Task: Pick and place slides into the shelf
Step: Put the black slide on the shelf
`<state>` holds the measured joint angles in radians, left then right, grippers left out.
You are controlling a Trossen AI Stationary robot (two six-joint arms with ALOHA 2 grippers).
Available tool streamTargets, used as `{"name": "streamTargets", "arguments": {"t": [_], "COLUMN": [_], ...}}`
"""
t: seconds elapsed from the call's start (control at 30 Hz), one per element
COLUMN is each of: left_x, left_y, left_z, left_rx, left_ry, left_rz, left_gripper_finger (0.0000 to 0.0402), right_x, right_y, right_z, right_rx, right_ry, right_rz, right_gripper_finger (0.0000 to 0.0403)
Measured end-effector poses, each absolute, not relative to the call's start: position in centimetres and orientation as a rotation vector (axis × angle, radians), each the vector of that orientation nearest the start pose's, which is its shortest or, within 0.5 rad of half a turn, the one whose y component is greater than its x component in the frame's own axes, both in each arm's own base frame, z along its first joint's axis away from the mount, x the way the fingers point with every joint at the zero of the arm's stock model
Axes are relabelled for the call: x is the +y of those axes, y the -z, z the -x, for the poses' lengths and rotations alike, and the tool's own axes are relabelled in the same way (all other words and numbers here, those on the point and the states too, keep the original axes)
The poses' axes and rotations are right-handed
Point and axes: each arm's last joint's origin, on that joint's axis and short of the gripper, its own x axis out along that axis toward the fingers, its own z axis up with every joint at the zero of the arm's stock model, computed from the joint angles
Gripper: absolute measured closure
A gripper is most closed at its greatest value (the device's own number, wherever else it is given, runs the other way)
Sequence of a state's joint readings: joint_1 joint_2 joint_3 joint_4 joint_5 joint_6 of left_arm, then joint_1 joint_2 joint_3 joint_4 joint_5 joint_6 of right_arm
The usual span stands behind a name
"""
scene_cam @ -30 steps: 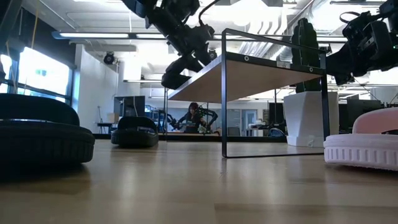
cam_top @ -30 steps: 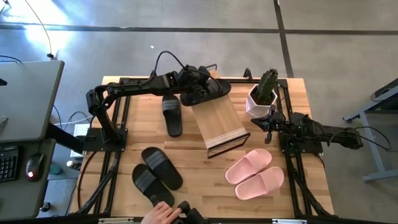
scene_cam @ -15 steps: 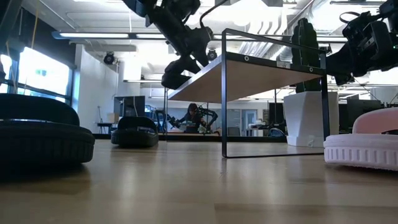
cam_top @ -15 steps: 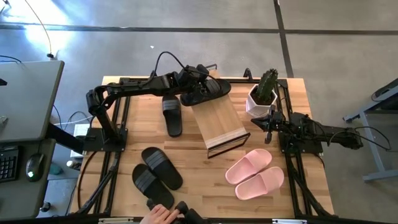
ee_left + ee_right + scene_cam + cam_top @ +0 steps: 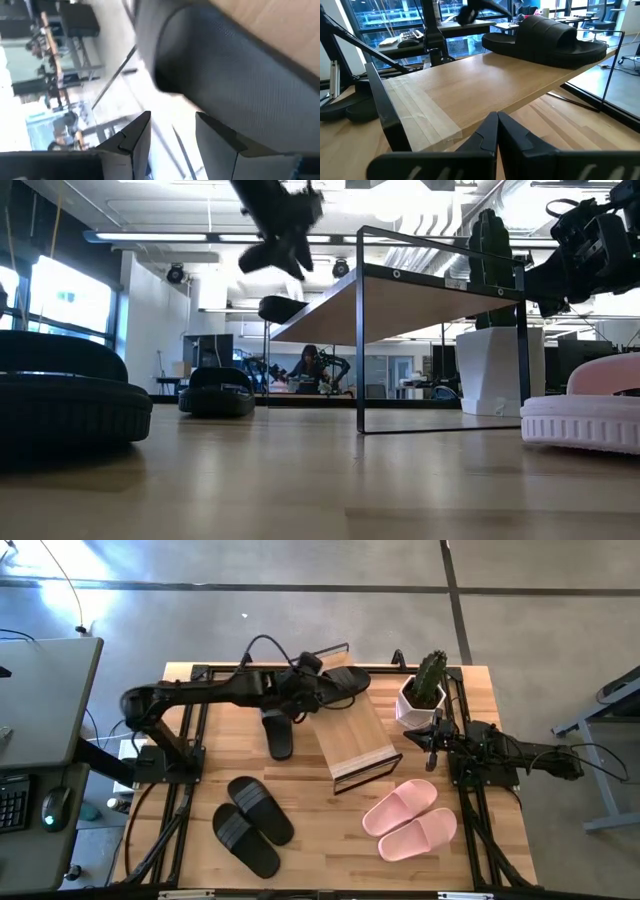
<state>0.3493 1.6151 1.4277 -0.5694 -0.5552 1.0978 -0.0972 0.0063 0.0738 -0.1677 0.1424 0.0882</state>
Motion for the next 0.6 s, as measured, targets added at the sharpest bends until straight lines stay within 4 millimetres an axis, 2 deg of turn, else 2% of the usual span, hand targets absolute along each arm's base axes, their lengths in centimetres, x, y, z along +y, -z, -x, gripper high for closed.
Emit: {"name": "streamTargets", "arguments": {"t": [0.13,0.2,0.43,0.6], "left_x": [12.3,11.7,9.6,8.7], "left_y": [-33.8,-34.7,-36.2,-35.7], "left_z": [-30.2,-29.0,-25.2,-23.8], "left_rx": [1.166,1.141,1.023,1.024], "left_ry": [-0.416,-0.468,-0.582,-0.607], "left_rz": [-0.984,-0.878,-0.358,0.057], "left_gripper_finger": [0.0261,0.0261,0.0261,0.0266], "right_x": [-1.3,-1.3,-1.3,-1.3], "right_y": [-17.2,-17.2,-17.2,-17.2], "right_z": [-9.1,-9.1,-9.1,-9.1], "right_rx": [0.09,0.09,0.089,0.087], "right_ry": [0.244,0.244,0.247,0.25], "right_rz": [-0.086,-0.086,-0.093,-0.099], "right_gripper_finger": [0.0402,0.0402,0.0402,0.0402]}}
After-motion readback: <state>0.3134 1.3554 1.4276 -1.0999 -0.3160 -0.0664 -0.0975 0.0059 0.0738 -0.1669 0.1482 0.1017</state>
